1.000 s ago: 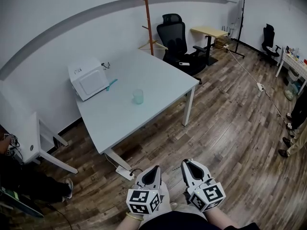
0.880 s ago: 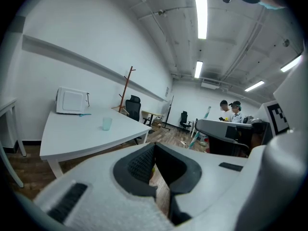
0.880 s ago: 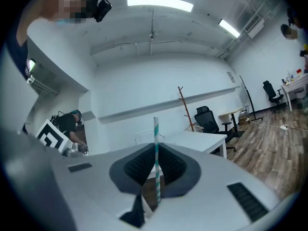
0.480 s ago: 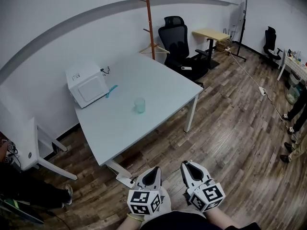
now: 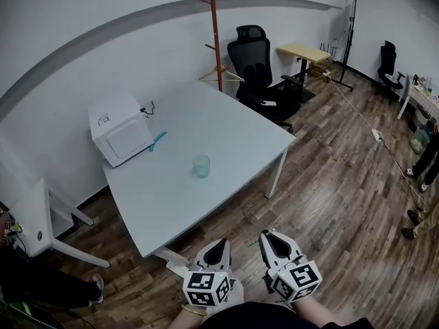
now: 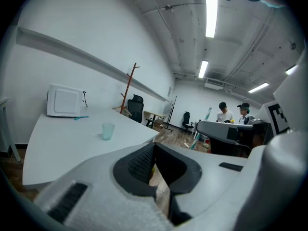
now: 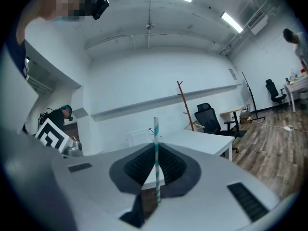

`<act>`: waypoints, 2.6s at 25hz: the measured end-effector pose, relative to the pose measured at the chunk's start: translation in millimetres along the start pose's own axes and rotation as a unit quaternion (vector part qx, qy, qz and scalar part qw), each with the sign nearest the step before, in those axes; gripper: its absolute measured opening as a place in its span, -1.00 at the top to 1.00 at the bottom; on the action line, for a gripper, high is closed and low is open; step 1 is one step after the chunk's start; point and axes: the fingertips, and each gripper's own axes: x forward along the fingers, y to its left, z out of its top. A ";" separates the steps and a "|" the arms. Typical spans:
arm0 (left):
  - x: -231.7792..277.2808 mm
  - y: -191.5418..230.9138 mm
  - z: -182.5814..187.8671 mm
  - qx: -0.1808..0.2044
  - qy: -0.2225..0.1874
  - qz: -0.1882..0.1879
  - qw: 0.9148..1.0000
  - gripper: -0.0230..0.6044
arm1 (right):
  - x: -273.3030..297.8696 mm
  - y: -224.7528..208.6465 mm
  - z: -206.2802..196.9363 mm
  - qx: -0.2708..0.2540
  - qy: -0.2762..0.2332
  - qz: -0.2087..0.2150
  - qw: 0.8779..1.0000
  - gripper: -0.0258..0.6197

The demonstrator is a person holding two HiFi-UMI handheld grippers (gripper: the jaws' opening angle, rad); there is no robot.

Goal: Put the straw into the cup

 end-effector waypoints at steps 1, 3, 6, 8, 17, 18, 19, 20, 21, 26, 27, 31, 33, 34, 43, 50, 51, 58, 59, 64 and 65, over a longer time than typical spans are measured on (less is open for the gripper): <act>4.4 3.7 3.0 -0.001 0.001 -0.001 1.000 0.87 | 6.1 -1.4 0.9 0.000 0.001 -0.001 1.000 0.80; 13.4 11.9 10.1 -0.002 0.002 -0.001 1.000 0.87 | 19.0 -3.5 4.2 -0.001 0.004 -0.001 1.000 0.80; 26.5 25.5 19.7 -0.004 0.004 0.000 1.000 0.87 | 39.5 -6.6 9.2 -0.003 0.006 0.001 1.000 0.80; 34.1 34.7 25.7 -0.006 0.006 0.000 1.000 0.87 | 53.5 -7.9 12.0 -0.002 0.008 0.002 1.000 0.80; 63.3 88.2 50.4 -0.014 0.012 0.004 1.000 0.87 | 122.3 -2.9 20.5 -0.010 0.019 0.011 1.000 0.80; 66.4 95.0 53.5 -0.015 0.012 0.005 1.000 0.87 | 129.7 -2.4 21.4 -0.011 0.019 0.011 1.000 0.80; 69.5 101.5 56.4 -0.015 0.012 0.005 1.000 0.87 | 136.7 -2.0 22.3 -0.012 0.019 0.011 1.000 0.80; 72.6 107.6 59.1 -0.015 0.012 0.005 1.000 0.87 | 143.4 -1.8 23.1 -0.013 0.019 0.011 1.000 0.80; 75.8 113.4 61.4 -0.015 0.012 0.006 1.000 0.87 | 149.8 -1.9 23.8 -0.014 0.019 0.011 1.000 0.80; 90.6 137.3 68.3 -0.017 0.014 0.004 1.000 0.87 | 178.7 -3.5 26.9 -0.016 0.018 0.007 1.000 0.80; 92.9 141.9 68.7 -0.016 0.016 0.003 1.000 0.87 | 184.2 -3.5 27.4 -0.016 0.016 0.006 1.000 0.80; 100.9 160.6 71.7 -0.013 0.018 0.003 1.000 0.87 | 205.7 -3.0 27.9 -0.017 0.010 0.006 1.000 0.80; 103.6 170.1 73.4 -0.013 0.019 0.004 1.000 0.87 | 215.2 -2.5 26.6 -0.015 0.009 0.004 1.000 0.80; 104.5 174.8 74.0 -0.014 0.020 0.005 1.000 0.87 | 219.4 -2.0 25.9 -0.014 0.010 0.003 1.000 0.80; 107.6 206.1 70.1 -0.024 0.031 0.012 0.999 0.87 | 247.6 2.8 27.2 -0.025 0.015 0.002 1.000 0.80; 113.0 215.4 68.2 -0.034 0.030 0.015 0.999 0.87 | 269.2 0.6 36.2 -0.034 0.012 0.007 0.999 0.80; 114.9 217.9 68.5 -0.036 0.030 0.017 0.999 0.87 | 273.1 -0.9 36.1 -0.034 0.012 0.008 0.999 0.80; 133.5 233.7 68.4 -0.043 0.033 0.034 0.998 0.87 | 302.5 -11.7 32.4 -0.030 0.018 0.025 0.999 0.80; 136.6 236.0 68.7 -0.044 0.034 0.037 0.998 0.87 | 307.1 -13.7 32.7 -0.030 0.019 0.027 0.999 0.80; 154.6 248.2 69.8 -0.048 0.041 0.045 0.997 0.87 | 332.4 -25.1 34.6 -0.025 0.022 0.037 0.999 0.80; 158.5 249.8 70.3 -0.050 0.042 0.046 0.997 0.87 | 337.1 -27.5 35.0 -0.025 0.022 0.039 0.999 0.80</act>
